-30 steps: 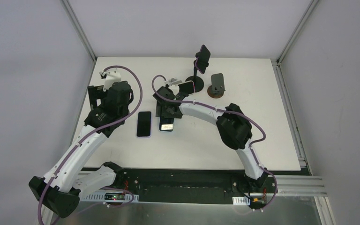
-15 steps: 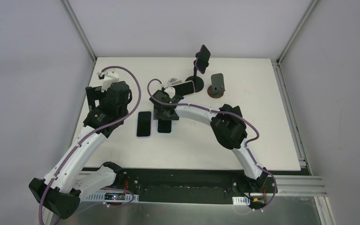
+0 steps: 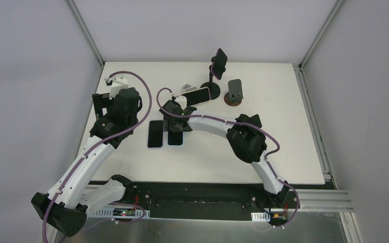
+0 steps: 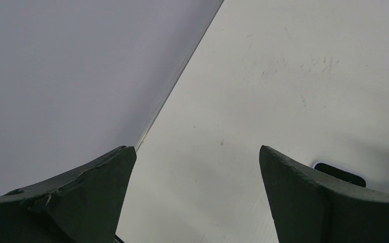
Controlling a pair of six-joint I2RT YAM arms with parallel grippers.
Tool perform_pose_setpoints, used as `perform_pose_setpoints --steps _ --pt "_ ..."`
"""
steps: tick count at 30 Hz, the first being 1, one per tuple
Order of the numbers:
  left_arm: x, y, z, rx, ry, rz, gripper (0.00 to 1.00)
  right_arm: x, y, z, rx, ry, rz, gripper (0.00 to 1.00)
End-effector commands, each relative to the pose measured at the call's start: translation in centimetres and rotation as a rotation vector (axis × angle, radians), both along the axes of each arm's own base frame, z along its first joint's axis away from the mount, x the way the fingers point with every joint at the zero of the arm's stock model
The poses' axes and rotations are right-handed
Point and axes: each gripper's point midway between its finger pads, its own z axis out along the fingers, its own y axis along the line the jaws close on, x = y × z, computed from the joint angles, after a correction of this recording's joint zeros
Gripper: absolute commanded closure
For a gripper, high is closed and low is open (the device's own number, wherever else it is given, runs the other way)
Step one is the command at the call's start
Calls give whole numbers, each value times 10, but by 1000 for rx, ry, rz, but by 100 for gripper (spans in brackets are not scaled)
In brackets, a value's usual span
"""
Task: Remove the phone from the phone stand
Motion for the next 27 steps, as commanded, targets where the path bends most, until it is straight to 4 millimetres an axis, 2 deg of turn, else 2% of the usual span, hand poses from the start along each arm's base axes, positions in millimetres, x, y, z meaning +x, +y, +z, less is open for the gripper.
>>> perform_pose_setpoints --steps 1,13,19,27 --pt "0 3 6 -28 -44 19 1 -30 5 -12 14 67 19 32" --pt "0 2 6 -32 -43 11 0 -30 -11 -30 -85 84 -9 21" --pt "2 0 4 -37 -39 5 0 -37 -11 -39 -89 121 2 13" --pt "2 0 4 -38 -39 4 0 -42 -12 -46 -101 140 11 11"
